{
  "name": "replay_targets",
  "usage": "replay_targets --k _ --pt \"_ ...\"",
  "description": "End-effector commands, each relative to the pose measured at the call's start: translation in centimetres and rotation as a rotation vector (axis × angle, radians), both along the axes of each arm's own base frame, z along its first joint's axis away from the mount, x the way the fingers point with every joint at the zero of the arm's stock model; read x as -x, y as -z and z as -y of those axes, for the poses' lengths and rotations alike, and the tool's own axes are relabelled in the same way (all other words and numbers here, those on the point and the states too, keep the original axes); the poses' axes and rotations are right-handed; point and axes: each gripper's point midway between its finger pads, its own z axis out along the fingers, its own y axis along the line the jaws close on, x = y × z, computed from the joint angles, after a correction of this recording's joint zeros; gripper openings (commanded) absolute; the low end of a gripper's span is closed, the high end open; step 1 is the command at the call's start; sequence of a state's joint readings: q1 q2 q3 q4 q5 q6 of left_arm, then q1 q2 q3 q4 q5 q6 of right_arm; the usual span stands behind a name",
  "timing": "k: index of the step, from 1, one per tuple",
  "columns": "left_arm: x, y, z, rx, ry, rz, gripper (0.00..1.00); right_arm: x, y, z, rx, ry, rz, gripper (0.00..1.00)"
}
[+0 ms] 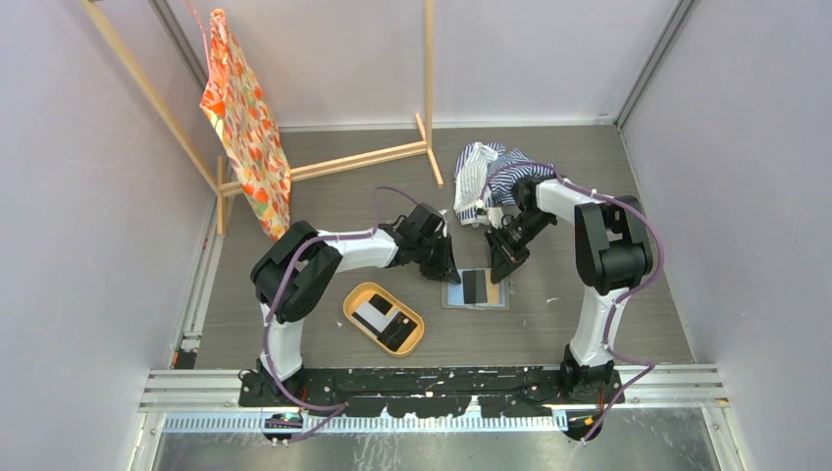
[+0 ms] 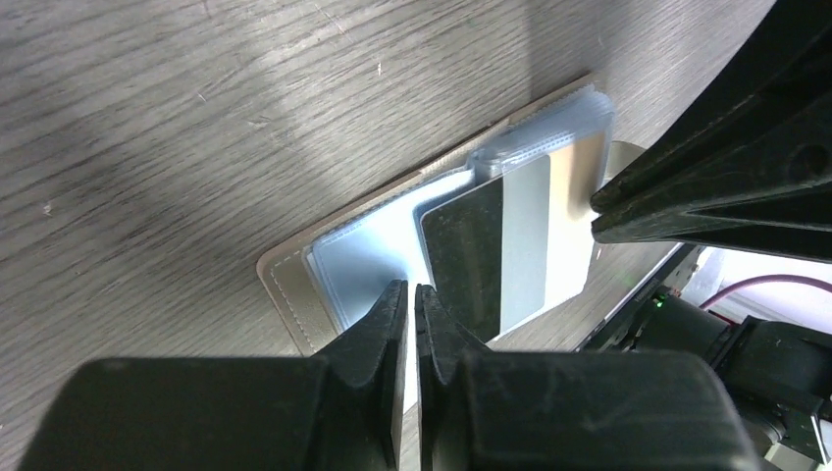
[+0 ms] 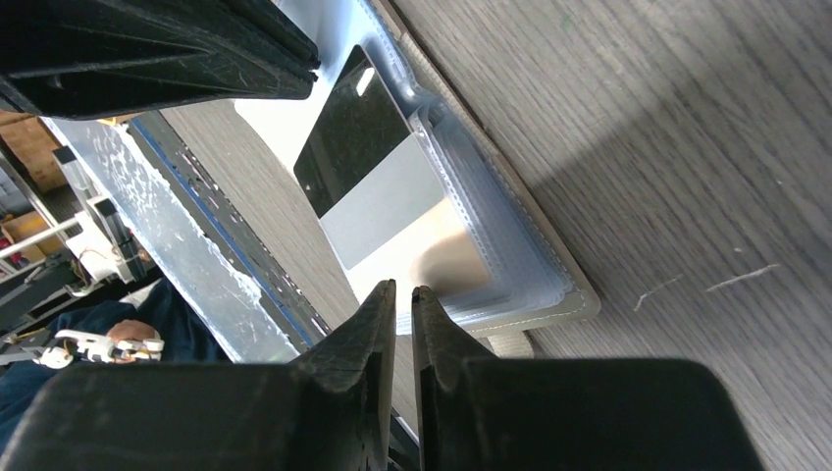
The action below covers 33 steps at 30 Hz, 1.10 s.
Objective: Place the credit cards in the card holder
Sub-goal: Insert the credit card into the card holder.
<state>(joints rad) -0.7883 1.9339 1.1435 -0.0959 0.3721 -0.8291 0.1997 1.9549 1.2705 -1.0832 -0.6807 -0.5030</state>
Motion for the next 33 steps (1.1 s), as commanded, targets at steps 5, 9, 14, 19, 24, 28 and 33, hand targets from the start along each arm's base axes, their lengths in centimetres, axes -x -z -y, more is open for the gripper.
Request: replay_targets --k 5,9,14,19,24,28,33 --pt "0.4 0.2 2.0 -0.008 0.039 0.003 0.08 -0.7 -0.3 0.1 0.025 0.004 0.034 0.17" --pt "0.4 -0.2 3.5 0.019 0.048 0.004 0.08 -0.7 0.0 0.2 0.038 0.002 0.030 0.17" --pt "0.4 -0.9 5.3 0.088 0.041 -0.005 0.08 -0.7 0.0 0.3 0.039 0.002 0.029 0.17" --pt "0.4 -2.3 6.6 0.179 0.032 -0.008 0.08 -0.7 -0.8 -0.1 0.005 -0.005 0.045 0.17" --pt "0.5 -3.6 6.6 0.237 0.016 0.004 0.11 -0.7 -2.9 -0.7 -0.094 -0.022 0.078 0.17" --pt "-0.2 -4.2 4.6 0.182 -0.009 0.094 0.18 0.0 -5.0 -0.2 -0.153 -0.090 0.160 0.19" --pt "-0.5 -4.3 2.8 0.110 0.006 0.155 0.23 2.1 -4.1 2.1 -0.131 -0.314 0.352 0.21"
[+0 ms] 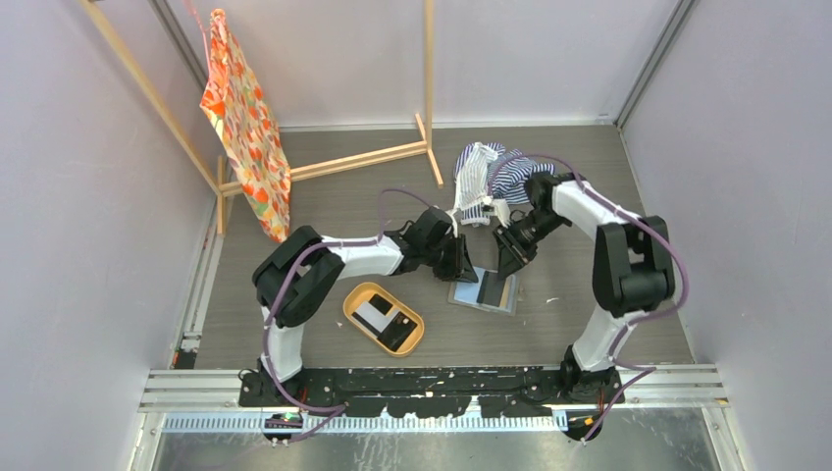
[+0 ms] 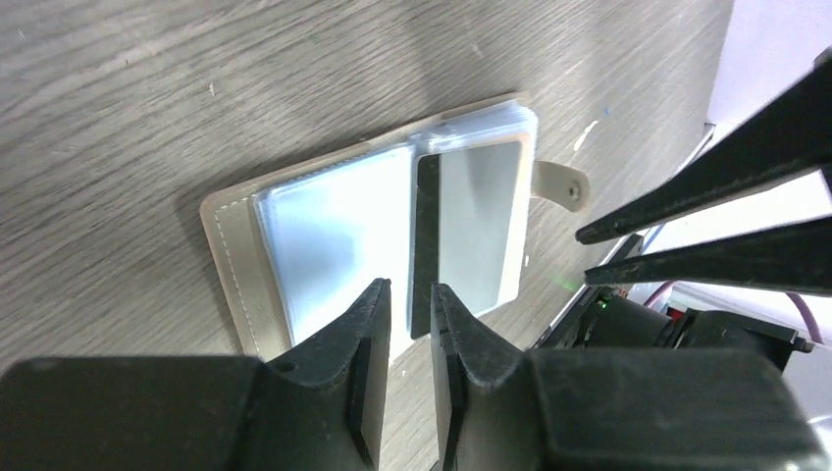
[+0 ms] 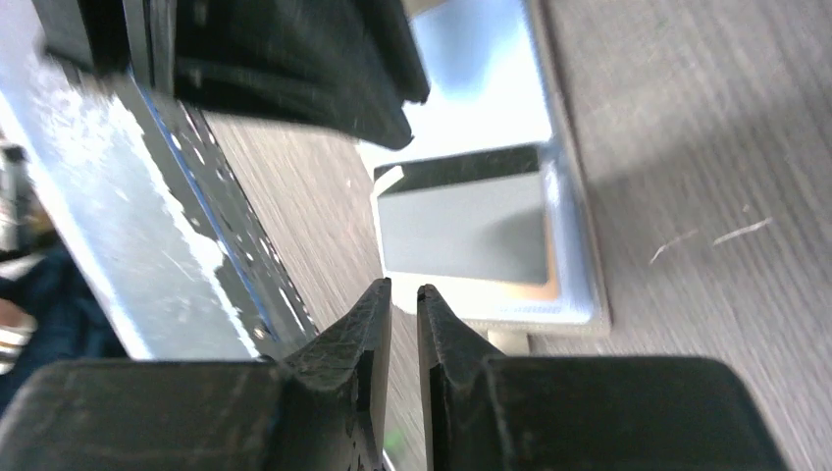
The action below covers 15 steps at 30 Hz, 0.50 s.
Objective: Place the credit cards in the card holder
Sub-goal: Insert the credit card into the card holder.
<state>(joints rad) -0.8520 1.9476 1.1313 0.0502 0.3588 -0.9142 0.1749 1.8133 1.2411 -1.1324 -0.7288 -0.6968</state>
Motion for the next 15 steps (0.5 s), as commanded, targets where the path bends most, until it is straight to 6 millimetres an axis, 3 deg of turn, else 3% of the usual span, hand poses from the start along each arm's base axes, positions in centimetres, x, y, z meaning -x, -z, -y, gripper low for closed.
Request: replay_targets --k 1,3,9,15 --pt "-1.3 -3.0 -0.6 0.006 0.011 0.123 0.22 2.2 -0.2 2.2 -0.019 -0.285 0.261 0.22" --pt "-1.2 -2.6 -0.3 -0.002 0.032 0.112 0.18 3.1 0.6 3.1 -0.008 -0.383 0.334 0.21" --pt "-1.0 0.6 -0.3 -0.091 0.075 0.040 0.09 2.3 3.0 4.6 0.098 -0.448 0.375 0.15" --pt "-0.5 1.9 -0.2 -0.111 0.101 0.002 0.06 1.8 4.6 4.2 0.170 -0.452 0.349 0.13"
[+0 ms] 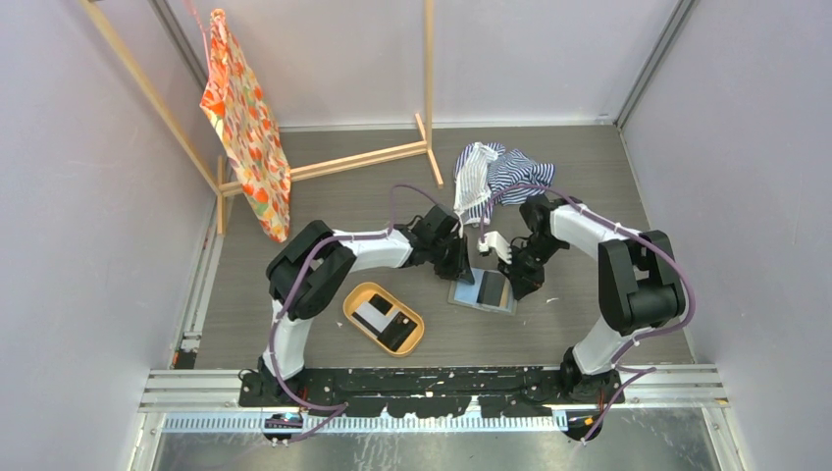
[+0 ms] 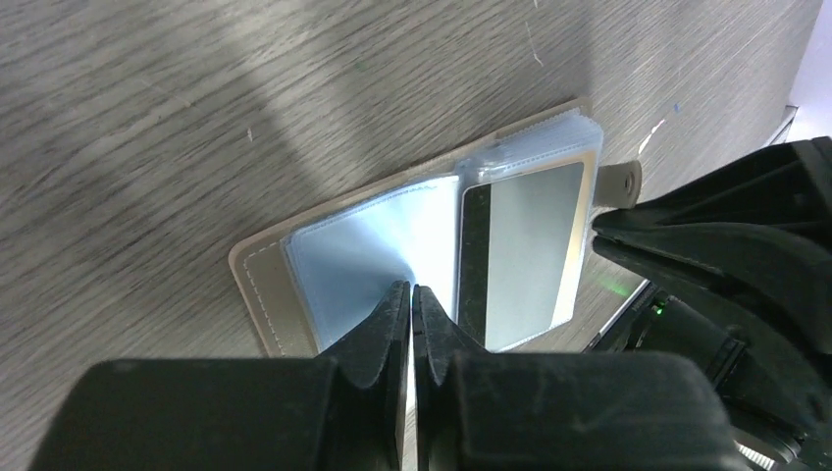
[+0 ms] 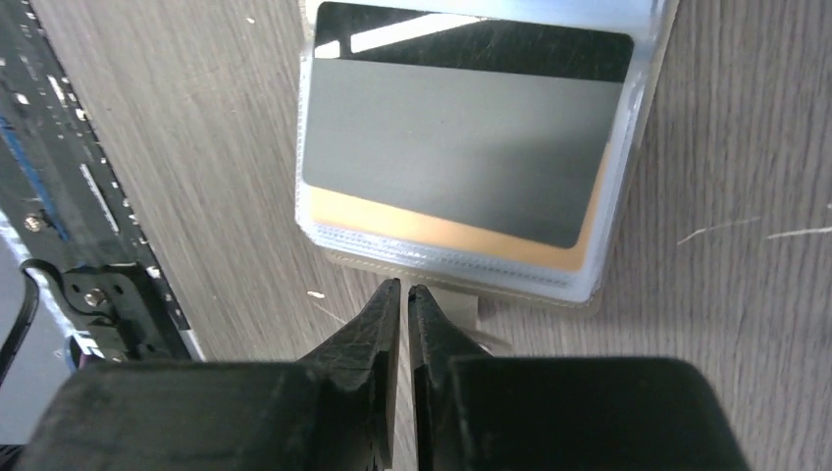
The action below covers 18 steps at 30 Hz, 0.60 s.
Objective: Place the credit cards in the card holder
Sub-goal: Insert the credit card into the card holder.
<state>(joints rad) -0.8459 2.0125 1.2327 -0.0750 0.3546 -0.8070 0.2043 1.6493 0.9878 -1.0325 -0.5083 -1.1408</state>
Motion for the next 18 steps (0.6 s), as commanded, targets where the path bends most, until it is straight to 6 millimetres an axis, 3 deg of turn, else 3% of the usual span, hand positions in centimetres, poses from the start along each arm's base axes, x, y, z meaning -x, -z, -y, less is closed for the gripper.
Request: replay_targets --k 1,5,11,18 --pt "0.4 0.8 0.1 -0.031 0.041 -0.028 0.06 -1.5 0.9 -0.3 0.064 -0.030 0.060 0.13" --pt "1.5 1.1 1.3 -0.013 0.077 -0.057 0.05 -1.6 1.8 -0.6 0.114 -0.032 0.053 0.12" --pt "2.5 -0.1 3.6 0.084 0.098 -0.082 0.05 -1.9 1.8 -1.4 0.115 -0.010 0.059 0.12" --pt "2.6 -4.0 5.9 0.288 0.086 -0.093 0.04 -2.1 1.8 -1.5 0.119 0.011 0.064 0.12"
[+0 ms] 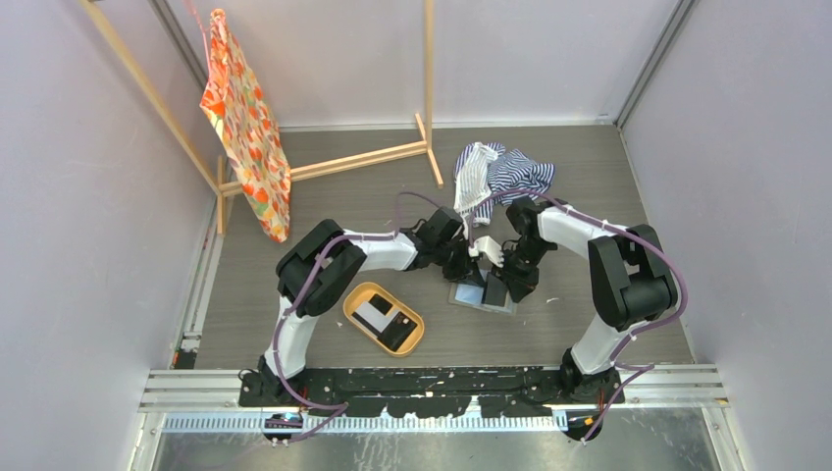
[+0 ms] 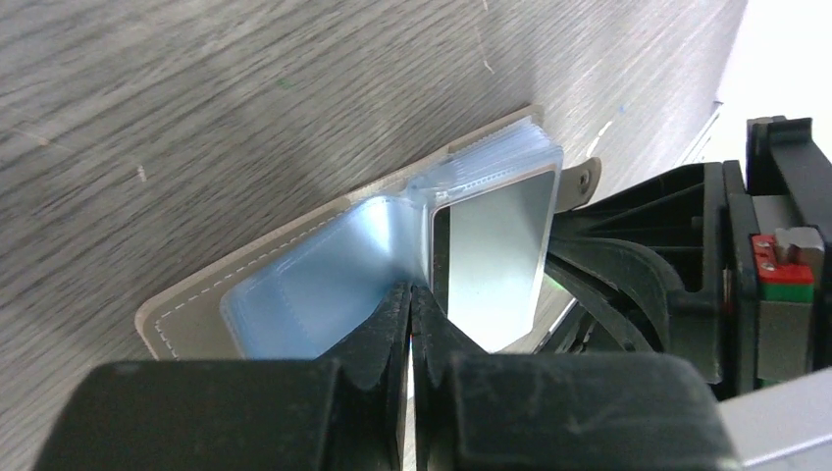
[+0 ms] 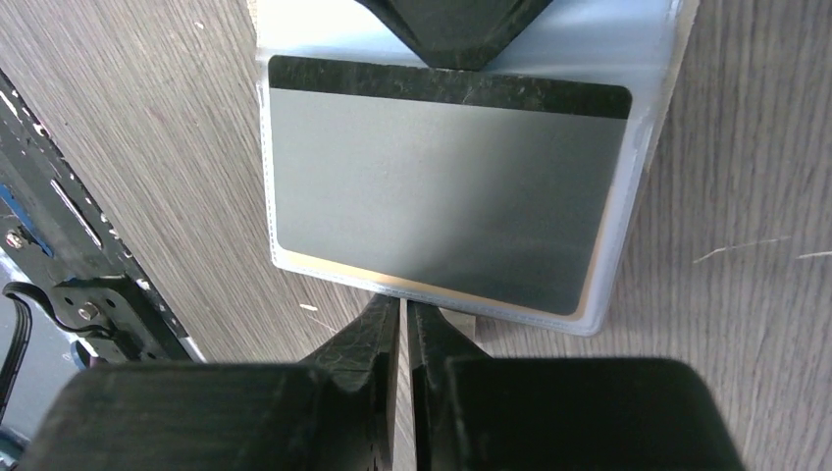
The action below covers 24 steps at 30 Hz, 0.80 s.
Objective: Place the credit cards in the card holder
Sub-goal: Insert the credit card into the card holder.
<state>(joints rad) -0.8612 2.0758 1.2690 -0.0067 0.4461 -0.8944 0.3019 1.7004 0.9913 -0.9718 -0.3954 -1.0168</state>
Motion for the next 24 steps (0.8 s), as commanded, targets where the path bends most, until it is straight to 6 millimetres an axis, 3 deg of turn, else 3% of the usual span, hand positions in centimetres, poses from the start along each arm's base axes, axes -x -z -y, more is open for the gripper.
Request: replay_targets --k 1,6,10,17,20,24 --pt "1.7 -4.5 3.7 0.238 0.058 -0.010 0.04 -2.0 0.2 -1.0 -0.012 0.008 0.072 0.12" --pt "1.9 -5.8 4.2 0.305 0.062 -0.024 0.05 -2.2 0.0 -0.9 -0.011 0.023 0.072 0.13" --pt "1.4 -5.8 3.2 0.288 0.029 0.007 0.10 -2.5 -0.7 -0.6 -0.027 0.045 0.083 0.13" --pt "-1.1 -8.0 -1.6 0.177 -0.035 0.187 0.34 -2.4 -2.6 -0.4 -0.105 0.071 0.094 0.15" --pt "-1.8 -8.8 -3.8 0.095 -0.050 0.291 0.38 -2.3 -3.1 -0.6 -0.130 0.073 0.090 0.15" --pt "-1.9 -8.5 -6.8 -0.011 -0.065 0.357 0.40 -2.3 -4.0 -1.0 -0.169 0.092 0.085 0.15"
